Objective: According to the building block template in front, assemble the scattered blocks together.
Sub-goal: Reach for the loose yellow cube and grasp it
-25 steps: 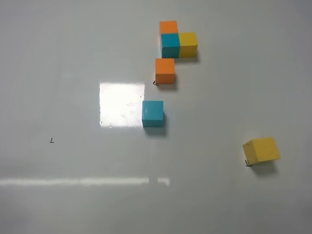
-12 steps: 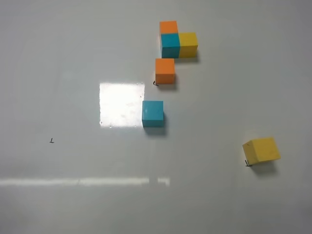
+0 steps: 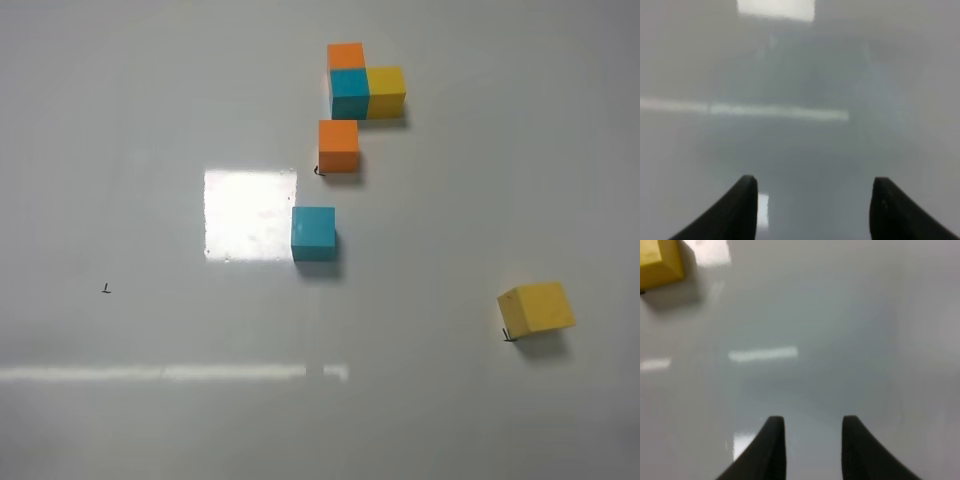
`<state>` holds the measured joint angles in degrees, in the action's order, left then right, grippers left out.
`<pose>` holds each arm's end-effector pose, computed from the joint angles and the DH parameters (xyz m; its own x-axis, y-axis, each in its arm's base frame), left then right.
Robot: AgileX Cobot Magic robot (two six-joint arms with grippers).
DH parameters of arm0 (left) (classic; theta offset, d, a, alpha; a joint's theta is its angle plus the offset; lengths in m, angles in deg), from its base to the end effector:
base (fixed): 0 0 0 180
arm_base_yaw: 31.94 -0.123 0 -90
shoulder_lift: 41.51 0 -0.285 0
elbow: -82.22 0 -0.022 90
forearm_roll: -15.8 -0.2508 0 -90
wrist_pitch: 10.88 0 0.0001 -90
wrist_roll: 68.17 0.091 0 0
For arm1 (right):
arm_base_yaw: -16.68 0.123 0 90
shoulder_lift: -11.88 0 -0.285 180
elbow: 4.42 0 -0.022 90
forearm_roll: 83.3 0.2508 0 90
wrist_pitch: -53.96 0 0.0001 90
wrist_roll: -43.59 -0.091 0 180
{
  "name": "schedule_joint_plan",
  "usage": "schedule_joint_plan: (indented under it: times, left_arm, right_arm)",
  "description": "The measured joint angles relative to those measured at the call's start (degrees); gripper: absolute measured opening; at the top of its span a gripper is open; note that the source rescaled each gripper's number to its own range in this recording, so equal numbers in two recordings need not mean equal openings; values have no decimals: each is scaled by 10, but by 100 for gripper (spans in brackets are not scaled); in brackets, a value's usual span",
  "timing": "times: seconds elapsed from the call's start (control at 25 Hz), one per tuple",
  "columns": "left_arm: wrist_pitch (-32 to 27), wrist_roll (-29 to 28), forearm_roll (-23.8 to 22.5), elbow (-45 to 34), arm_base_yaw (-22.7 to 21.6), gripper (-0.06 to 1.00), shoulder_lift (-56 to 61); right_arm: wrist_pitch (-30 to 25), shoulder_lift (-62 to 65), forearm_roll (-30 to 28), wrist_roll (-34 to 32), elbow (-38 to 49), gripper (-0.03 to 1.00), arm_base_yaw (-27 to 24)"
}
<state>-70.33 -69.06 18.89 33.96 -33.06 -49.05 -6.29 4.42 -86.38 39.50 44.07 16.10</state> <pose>-0.0052 -0.0043 0.2807 -0.4265 -0.0513 -0.9030 0.0042 0.9983 -0.0586 -0.0056 -0.0042 0.2785 -0.4382 0.0491 -0.8976 0.0716 0.9972 0.0195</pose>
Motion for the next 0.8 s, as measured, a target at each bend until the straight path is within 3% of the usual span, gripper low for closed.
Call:
schedule_joint_plan:
  times: [0.12, 0.24, 0.48, 0.56, 0.68, 0.8]
  left_arm:
    - [0, 0, 0, 0, 0, 25, 0]
    - [0, 1, 0, 0, 0, 25, 0]
    - [0, 2, 0, 0, 0, 25, 0]
    - [0, 2, 0, 0, 0, 25, 0]
    - [0, 2, 0, 0, 0, 25, 0]
    - [0, 2, 0, 0, 0, 25, 0]
  right_arm:
    - [0, 0, 0, -3, 0, 0, 0]
    - [3, -6, 6, 36, -12, 0, 0]
    - [22, -171, 19, 207, -146, 3, 0]
    - [26, -247, 31, 283, -186, 11, 6]
    - [51, -329, 55, 394, -227, 41, 49]
    - [72, -390, 67, 508, -247, 63, 99]
